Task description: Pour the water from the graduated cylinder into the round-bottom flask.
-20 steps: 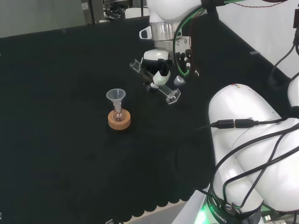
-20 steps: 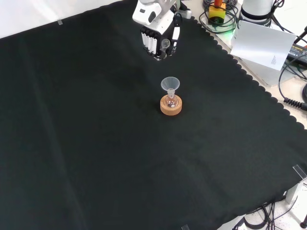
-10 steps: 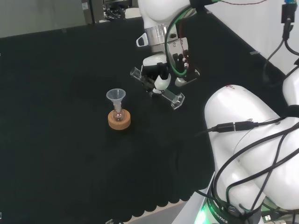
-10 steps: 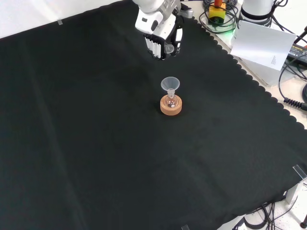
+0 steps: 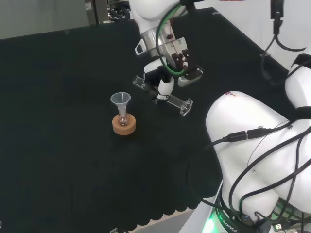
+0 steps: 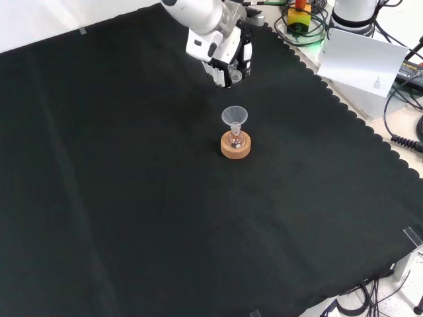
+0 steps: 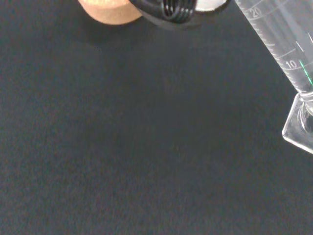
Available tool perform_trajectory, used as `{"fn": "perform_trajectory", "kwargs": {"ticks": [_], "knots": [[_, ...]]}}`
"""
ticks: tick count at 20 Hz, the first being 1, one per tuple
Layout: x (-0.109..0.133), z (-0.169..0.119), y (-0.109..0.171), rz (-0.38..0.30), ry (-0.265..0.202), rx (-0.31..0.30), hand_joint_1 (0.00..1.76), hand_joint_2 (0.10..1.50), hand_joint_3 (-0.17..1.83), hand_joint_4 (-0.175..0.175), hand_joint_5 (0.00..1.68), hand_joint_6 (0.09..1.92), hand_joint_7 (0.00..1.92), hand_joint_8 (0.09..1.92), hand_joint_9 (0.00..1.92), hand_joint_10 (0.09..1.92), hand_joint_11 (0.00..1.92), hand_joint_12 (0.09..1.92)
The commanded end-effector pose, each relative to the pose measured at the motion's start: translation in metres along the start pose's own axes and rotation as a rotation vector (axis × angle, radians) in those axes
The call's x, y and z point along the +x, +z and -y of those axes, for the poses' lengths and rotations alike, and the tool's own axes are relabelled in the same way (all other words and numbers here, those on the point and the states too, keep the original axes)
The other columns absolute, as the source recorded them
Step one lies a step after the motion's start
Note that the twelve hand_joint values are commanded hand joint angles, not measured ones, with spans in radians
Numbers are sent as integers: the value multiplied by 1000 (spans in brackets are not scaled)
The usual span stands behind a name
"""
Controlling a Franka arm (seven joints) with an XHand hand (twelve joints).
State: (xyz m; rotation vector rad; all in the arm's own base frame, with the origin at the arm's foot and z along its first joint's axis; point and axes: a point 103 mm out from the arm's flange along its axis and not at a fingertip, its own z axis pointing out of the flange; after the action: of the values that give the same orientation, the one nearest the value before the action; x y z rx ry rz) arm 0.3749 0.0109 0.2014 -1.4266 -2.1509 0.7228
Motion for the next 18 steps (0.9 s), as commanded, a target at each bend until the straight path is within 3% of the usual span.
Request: {"fn": "perform_trajectory", "kwargs": {"ticks": [1,12,18], "knots": [[-2,1,-4,18,44,131,1384,1090,-1,-175,966,997,869,1087,1154,845,1125,872],[1,-2,-3,56,89,221,1384,1087,-1,-175,971,990,874,1079,1159,839,1125,867],[11,-9,-6,83,87,255,1385,1086,-1,-175,973,987,876,1076,1160,836,1125,864]]}}
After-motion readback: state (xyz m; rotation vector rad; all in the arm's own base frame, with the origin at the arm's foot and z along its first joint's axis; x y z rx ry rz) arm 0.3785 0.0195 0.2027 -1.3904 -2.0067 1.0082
